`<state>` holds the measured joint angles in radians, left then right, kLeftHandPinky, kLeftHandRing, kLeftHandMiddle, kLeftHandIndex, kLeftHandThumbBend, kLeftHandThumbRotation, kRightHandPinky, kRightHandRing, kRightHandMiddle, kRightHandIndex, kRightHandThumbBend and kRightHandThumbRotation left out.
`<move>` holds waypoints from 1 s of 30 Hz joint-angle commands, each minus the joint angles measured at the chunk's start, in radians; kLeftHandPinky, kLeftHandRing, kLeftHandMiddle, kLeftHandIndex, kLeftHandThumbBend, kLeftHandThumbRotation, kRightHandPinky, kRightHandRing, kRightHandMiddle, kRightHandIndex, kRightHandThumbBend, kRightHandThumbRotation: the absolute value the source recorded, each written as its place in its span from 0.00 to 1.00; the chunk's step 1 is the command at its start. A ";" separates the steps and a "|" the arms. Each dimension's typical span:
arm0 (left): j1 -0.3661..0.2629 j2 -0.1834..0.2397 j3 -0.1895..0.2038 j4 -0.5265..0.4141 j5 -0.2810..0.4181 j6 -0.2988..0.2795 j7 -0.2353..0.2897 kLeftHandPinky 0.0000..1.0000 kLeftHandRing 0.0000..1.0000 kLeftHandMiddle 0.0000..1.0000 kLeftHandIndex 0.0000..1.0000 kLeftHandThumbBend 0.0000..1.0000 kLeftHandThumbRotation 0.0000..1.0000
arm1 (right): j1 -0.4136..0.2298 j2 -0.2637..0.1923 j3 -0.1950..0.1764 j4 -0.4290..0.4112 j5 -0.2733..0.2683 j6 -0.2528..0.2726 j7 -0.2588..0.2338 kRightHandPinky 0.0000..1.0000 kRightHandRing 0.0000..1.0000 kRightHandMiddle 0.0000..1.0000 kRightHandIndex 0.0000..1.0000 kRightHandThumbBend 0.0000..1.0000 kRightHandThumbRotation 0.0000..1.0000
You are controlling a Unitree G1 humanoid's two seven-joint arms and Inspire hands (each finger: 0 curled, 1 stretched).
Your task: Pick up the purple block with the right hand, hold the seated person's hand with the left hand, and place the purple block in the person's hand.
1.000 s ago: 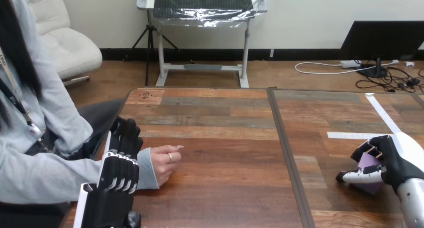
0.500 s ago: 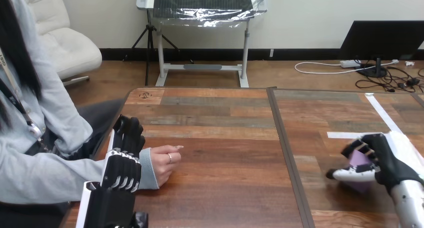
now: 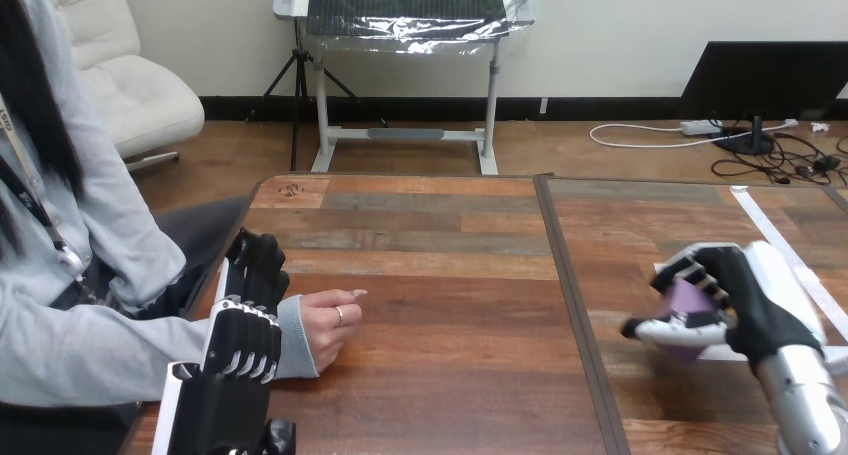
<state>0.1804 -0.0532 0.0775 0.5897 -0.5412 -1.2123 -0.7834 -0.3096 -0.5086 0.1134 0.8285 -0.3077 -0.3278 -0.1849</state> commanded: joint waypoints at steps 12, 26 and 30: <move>-0.056 -0.015 -0.009 0.004 0.043 -0.022 0.037 1.00 1.00 1.00 0.99 1.00 0.73 | -0.004 0.040 -0.064 -0.254 0.055 0.026 0.007 0.33 0.40 0.48 0.49 0.84 0.00; -0.079 -0.021 0.022 0.045 0.126 -0.084 0.119 0.99 0.99 0.98 0.98 0.97 0.72 | 0.011 0.089 -0.089 -0.312 0.071 0.025 0.001 0.33 0.39 0.48 0.49 0.83 0.00; -0.095 -0.025 0.064 0.068 0.219 -0.127 0.187 0.95 0.97 0.97 0.97 0.98 0.71 | 0.011 0.104 -0.095 -0.315 0.078 0.021 -0.002 0.33 0.39 0.47 0.49 0.83 0.00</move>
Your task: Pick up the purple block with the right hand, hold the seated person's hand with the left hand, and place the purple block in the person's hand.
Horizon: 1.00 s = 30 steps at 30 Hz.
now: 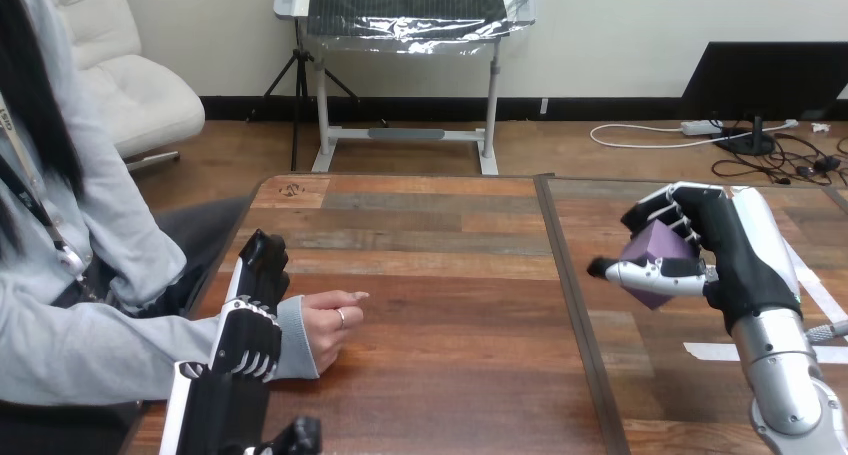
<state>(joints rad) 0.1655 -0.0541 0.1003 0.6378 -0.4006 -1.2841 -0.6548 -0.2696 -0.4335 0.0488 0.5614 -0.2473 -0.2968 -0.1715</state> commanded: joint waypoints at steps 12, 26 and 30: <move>-0.110 0.015 0.156 0.013 0.387 -0.069 0.268 0.93 0.96 0.98 0.98 1.00 0.68 | -0.046 0.081 -0.036 -0.023 0.015 -0.037 -0.046 0.33 0.38 0.47 0.49 0.82 0.00; -0.123 0.078 0.279 -0.102 0.766 0.027 0.555 1.00 1.00 0.98 0.97 1.00 0.48 | -0.072 0.134 -0.028 0.024 0.000 -0.067 -0.079 0.34 0.40 0.48 0.49 0.81 0.00; -0.123 0.112 0.288 -0.146 0.857 0.071 0.629 1.00 1.00 0.98 0.98 1.00 0.46 | -0.082 0.148 -0.027 0.045 -0.004 -0.075 -0.090 0.35 0.40 0.48 0.49 0.81 0.00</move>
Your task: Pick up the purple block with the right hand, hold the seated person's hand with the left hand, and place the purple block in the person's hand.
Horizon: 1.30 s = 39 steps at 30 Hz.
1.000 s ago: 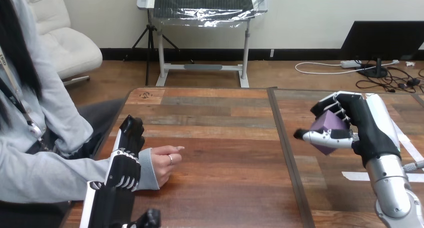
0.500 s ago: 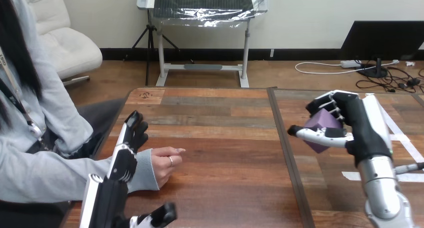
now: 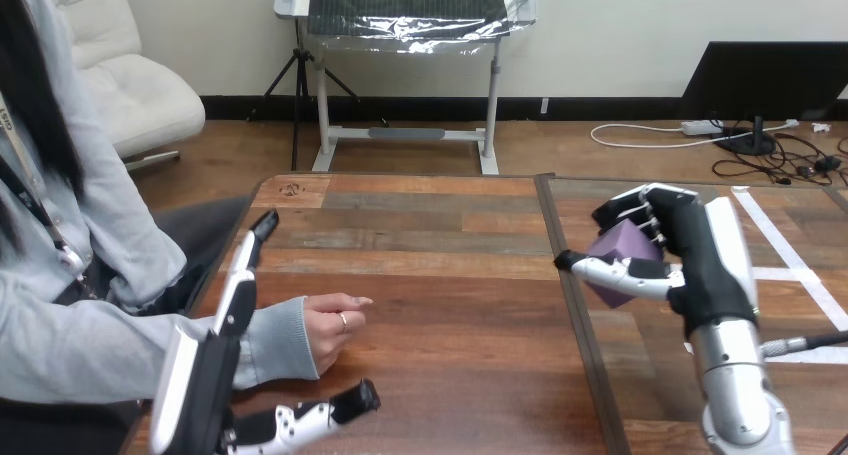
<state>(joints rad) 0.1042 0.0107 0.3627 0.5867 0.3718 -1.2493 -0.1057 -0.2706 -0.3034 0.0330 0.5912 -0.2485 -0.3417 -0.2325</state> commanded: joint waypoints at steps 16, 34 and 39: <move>-0.103 0.227 -0.028 -0.173 0.334 0.208 0.337 0.91 0.93 0.95 0.93 1.00 0.38 | -0.125 0.072 -0.013 0.100 0.005 -0.090 -0.055 0.33 0.39 0.47 0.50 0.81 0.00; -0.182 0.410 -0.156 -0.130 0.355 0.358 0.371 0.87 0.91 0.90 0.93 1.00 0.33 | -0.154 0.121 -0.029 0.161 0.051 -0.155 -0.057 0.33 0.38 0.47 0.50 0.79 0.00; -0.208 0.456 -0.194 -0.094 0.352 0.385 0.373 0.86 0.90 0.90 0.93 1.00 0.33 | -0.154 0.134 -0.033 0.162 0.064 -0.172 -0.054 0.33 0.38 0.47 0.50 0.78 0.00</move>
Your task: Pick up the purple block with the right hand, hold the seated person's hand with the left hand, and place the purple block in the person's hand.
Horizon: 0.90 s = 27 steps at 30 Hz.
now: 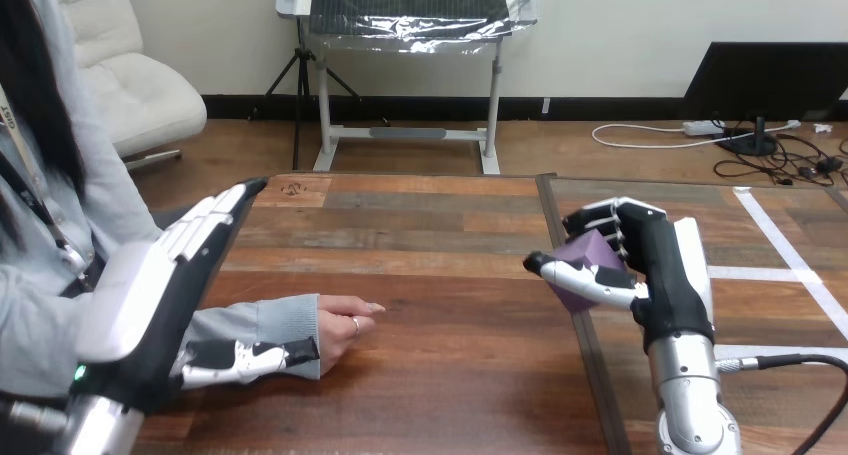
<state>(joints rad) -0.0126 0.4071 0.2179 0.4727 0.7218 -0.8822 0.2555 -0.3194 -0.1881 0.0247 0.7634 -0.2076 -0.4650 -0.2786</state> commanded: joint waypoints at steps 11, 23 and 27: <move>-0.162 0.148 -0.137 0.126 0.014 0.073 0.012 0.86 0.91 0.91 0.93 1.00 0.39 | -0.105 0.052 -0.040 -0.012 0.088 -0.083 0.031 0.34 0.39 0.47 0.49 0.77 0.00; -0.247 0.210 -0.230 0.233 0.019 0.099 0.010 0.85 0.89 0.88 0.90 1.00 0.41 | -0.102 0.081 -0.061 -0.028 0.132 -0.096 0.060 0.33 0.39 0.47 0.48 0.77 0.00; -0.270 0.223 -0.258 0.256 0.026 0.113 0.017 0.83 0.87 0.86 0.89 1.00 0.40 | -0.101 0.086 -0.065 -0.033 0.135 -0.098 0.060 0.33 0.39 0.47 0.48 0.77 0.00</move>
<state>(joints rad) -0.1828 0.5956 0.0023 0.6985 0.7416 -0.7793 0.2541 -0.3455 -0.1104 -0.0187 0.7668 -0.0847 -0.5261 -0.2185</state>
